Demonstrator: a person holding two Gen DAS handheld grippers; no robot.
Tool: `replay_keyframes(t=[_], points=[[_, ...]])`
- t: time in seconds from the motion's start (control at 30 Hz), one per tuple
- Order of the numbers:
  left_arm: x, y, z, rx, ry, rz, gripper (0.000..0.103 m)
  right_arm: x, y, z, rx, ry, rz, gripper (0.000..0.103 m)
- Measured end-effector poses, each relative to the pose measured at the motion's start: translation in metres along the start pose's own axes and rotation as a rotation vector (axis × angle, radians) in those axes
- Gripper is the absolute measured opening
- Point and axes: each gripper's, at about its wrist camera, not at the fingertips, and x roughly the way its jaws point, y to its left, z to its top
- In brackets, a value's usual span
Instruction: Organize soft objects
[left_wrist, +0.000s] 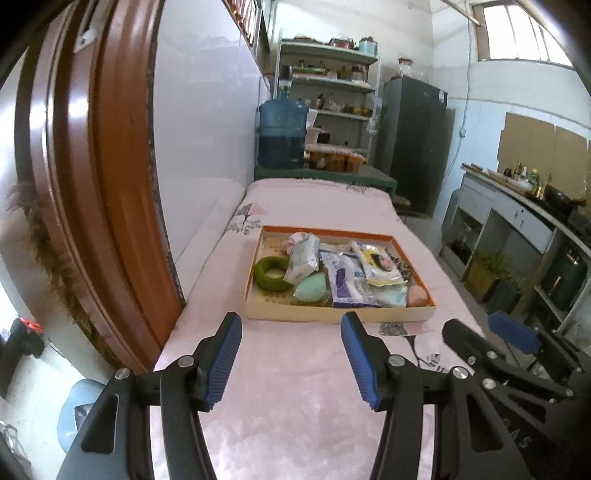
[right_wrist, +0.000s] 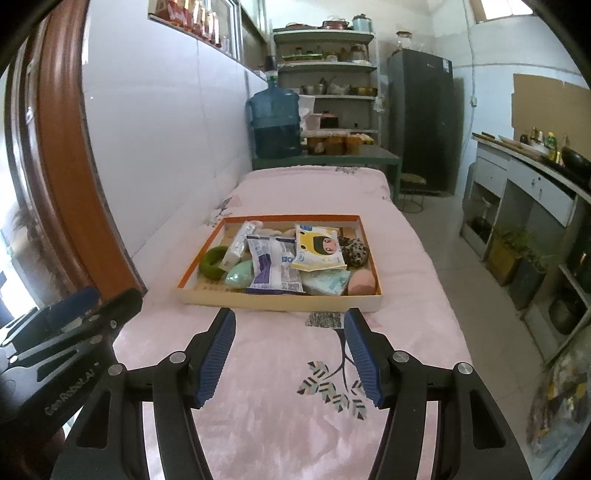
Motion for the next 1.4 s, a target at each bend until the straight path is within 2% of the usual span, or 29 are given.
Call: replay_keyframes(t=[0.07,0.2,0.4,0.87,1.13,1.4], points=[[-0.009,-0.001,-0.002,-0.002,-0.022,-0.004,0.056,-0.006,0.003,-0.002,-0.014,-0.003,-0.004,0.063],[-0.015,-0.001,-0.004,-0.001,-0.017,0.021,0.056,-0.015,0.005,-0.008,-0.009,0.006,0.0,0.063],[-0.025,0.0,-0.008,0.002,-0.022,0.001,0.056,-0.03,0.004,-0.015,0.014,0.006,0.014,0.063],[-0.04,-0.003,-0.013,0.02,-0.027,-0.007,0.056,-0.052,0.02,-0.024,-0.015,-0.003,-0.074,0.063],[-0.049,0.001,-0.014,0.018,-0.047,-0.007,0.056,-0.055,0.013,-0.021,0.016,-0.028,-0.122,0.063],[-0.046,0.005,-0.015,0.003,-0.033,0.0,0.056,-0.063,0.015,-0.016,0.024,-0.066,-0.122,0.063]])
